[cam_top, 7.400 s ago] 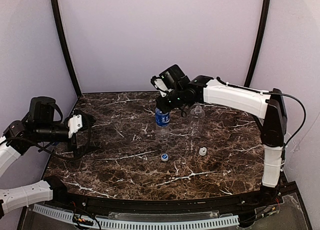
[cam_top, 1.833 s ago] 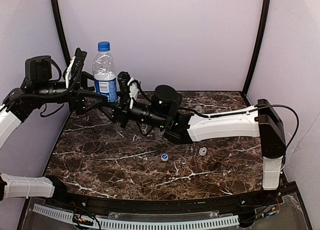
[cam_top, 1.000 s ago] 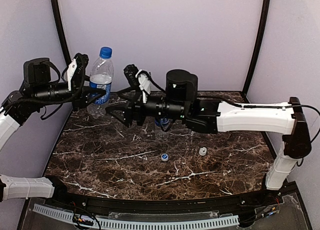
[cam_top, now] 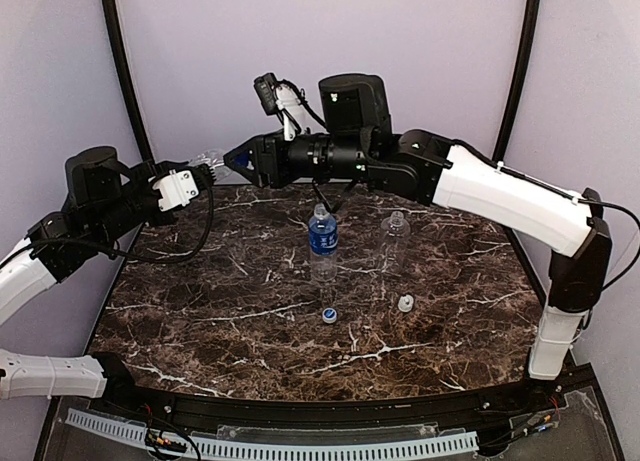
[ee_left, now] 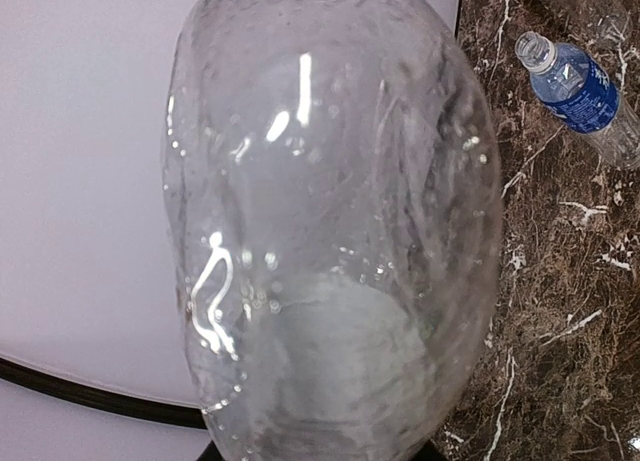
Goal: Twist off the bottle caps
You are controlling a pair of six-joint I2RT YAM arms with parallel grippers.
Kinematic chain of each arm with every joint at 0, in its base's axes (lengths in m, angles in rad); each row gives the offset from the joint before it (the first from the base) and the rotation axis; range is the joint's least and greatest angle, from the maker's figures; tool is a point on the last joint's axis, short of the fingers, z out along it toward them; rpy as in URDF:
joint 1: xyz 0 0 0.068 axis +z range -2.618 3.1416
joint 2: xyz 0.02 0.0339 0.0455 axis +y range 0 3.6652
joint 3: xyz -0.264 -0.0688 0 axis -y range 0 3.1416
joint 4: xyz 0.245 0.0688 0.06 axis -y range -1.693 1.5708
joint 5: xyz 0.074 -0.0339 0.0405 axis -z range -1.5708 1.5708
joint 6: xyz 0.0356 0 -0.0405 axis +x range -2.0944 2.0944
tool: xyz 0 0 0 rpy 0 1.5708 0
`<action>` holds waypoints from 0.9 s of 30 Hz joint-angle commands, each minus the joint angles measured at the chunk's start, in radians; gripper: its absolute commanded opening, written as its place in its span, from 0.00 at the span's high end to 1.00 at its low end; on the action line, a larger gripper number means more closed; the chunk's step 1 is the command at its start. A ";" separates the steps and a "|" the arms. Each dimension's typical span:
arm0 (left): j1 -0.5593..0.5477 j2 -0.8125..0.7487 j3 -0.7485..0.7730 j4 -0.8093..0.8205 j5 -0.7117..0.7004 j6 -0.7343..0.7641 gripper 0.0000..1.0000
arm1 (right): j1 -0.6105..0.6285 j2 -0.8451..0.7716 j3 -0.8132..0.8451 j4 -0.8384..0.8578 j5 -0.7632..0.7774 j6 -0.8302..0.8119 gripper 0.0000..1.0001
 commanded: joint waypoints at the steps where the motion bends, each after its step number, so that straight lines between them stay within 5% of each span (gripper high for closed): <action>1: -0.005 -0.017 -0.008 0.038 -0.012 0.013 0.75 | -0.010 0.003 0.026 0.038 -0.032 0.010 0.55; 27: -0.007 -0.016 -0.008 0.044 0.006 0.010 0.75 | -0.044 0.039 0.025 0.038 -0.065 0.019 0.64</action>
